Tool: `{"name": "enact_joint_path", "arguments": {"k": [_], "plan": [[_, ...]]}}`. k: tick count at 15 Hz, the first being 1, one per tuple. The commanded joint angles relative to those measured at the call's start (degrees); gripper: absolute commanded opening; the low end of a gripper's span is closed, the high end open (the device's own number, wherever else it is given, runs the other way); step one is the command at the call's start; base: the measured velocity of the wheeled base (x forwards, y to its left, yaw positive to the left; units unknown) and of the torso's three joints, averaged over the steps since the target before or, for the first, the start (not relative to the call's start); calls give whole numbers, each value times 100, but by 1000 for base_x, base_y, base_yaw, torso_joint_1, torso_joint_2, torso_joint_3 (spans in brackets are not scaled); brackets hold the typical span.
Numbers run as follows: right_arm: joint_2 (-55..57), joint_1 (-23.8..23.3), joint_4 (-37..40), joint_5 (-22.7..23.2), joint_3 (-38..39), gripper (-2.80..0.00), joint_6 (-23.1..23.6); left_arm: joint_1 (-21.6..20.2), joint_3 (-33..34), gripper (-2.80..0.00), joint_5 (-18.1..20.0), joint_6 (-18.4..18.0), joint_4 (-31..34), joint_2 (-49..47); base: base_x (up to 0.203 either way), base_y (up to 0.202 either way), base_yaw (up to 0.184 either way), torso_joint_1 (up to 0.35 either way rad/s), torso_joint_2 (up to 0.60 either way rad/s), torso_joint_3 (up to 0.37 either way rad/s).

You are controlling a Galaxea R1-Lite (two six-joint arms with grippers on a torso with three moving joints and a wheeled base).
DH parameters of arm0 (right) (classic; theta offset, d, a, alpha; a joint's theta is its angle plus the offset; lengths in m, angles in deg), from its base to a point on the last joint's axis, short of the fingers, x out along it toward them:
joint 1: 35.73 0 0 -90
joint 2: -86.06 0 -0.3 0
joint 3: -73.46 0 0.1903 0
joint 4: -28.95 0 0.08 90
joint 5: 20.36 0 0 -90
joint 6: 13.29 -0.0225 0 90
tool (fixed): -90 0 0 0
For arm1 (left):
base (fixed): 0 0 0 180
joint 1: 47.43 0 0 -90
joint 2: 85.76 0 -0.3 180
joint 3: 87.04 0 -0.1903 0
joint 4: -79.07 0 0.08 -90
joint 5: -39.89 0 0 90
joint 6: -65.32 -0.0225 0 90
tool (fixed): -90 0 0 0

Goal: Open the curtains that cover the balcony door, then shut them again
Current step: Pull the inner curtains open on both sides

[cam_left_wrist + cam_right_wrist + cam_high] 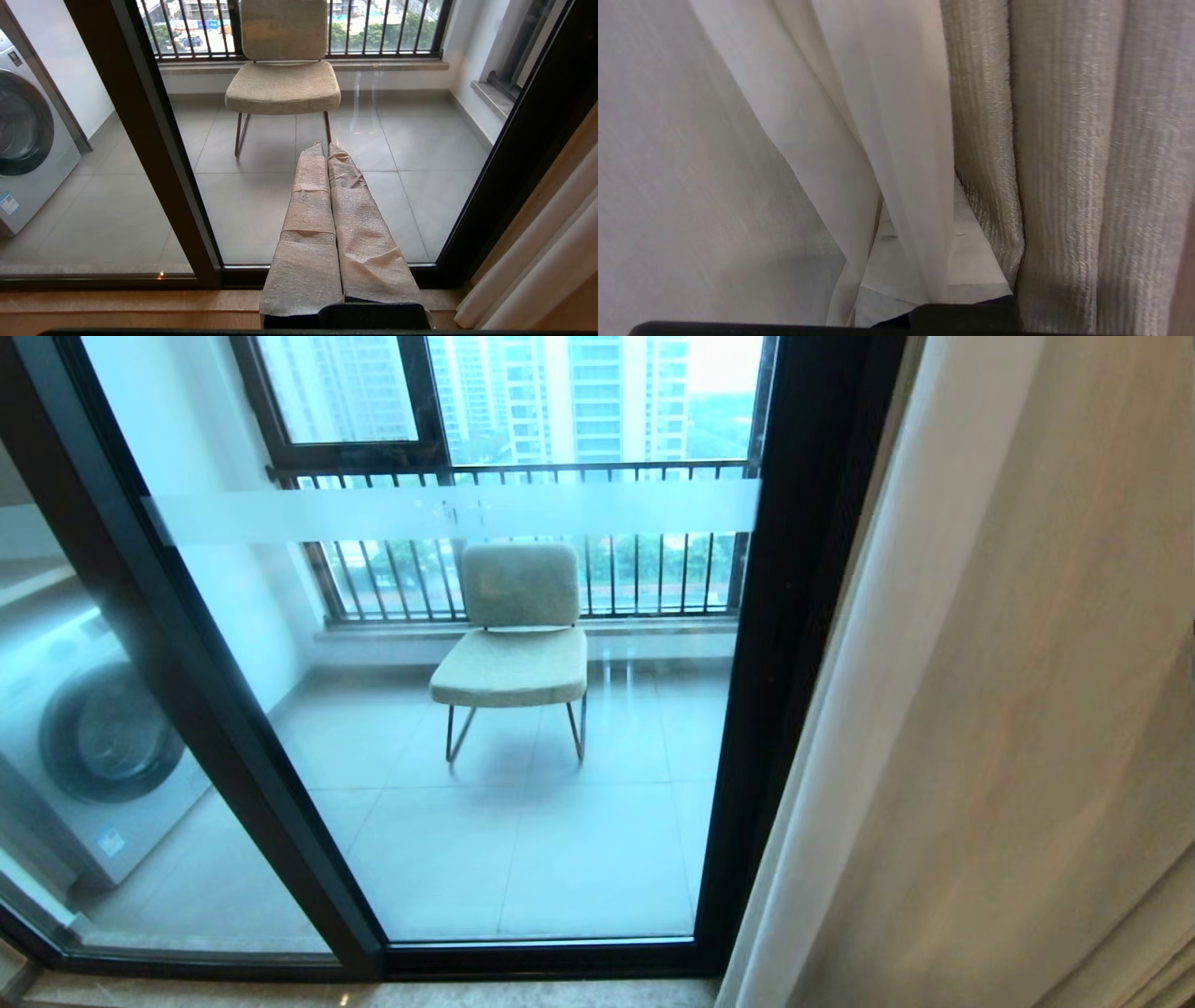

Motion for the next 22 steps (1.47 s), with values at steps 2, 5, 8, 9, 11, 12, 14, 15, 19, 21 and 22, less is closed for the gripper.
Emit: {"name": "enact_joint_path", "arguments": {"k": [2, 5, 8, 9, 11, 12, 14, 15, 19, 21, 22], "plan": [[-326, 128, -23, 498, 75, -280, 159, 0, 0, -280, -2, 2, -4, 2, 0, 0, 0, 0, 0, 0], [-847, 475, 33, 927, 383, -280, 190, 0, 0, -280, -2, 2, -4, 2, 0, 0, 0, 0, 0, 0], [-1598, 1183, 117, 1180, 1035, -280, 191, 0, 0, -280, -2, 2, -4, 2, 0, 0, 0, 0, 0, 0], [-1846, 1501, 245, 1215, 1213, -280, 192, 0, 0, -280, -2, 2, -4, 2, 0, 0, 0, 0, 0, 0], [-2238, 2261, 610, 1249, 1449, -280, 189, 0, 0, -280, -2, 2, -4, 2, 0, 0, 0, 0, 0, 0], [-2380, 2624, 775, 1255, 1526, -280, 187, 0, 0, -280, -2, 2, -4, 2, 0, 0, 0, 0, 0, 0], [-2545, 3281, 1046, 1259, 1622, -280, 190, 0, 0, -280, -2, 2, -4, 2, 0, 0, 0, 0, 0, 0], [-2548, 3502, 1126, 1255, 1630, -280, 191, 0, 0, -280, -2, 2, -4, 2, 0, 0, 0, 0, 0, 0], [-2131, 3985, 1099, 1246, 1574, -280, 195, 0, 0, -280, -2, 2, -4, 2, 0, 0, 0, 0, 0, 0], [-1855, 4085, 1042, 1236, 1497, -280, 213, 0, 0, -280, -2, 2, -4, 2, 0, 0, 0, 0, 0, 0], [-1734, 4093, 923, 1236, 1478, -280, 211, 0, 0, -280, -2, 2, -4, 2, 0, 0, 0, 0, 0, 0]]}}
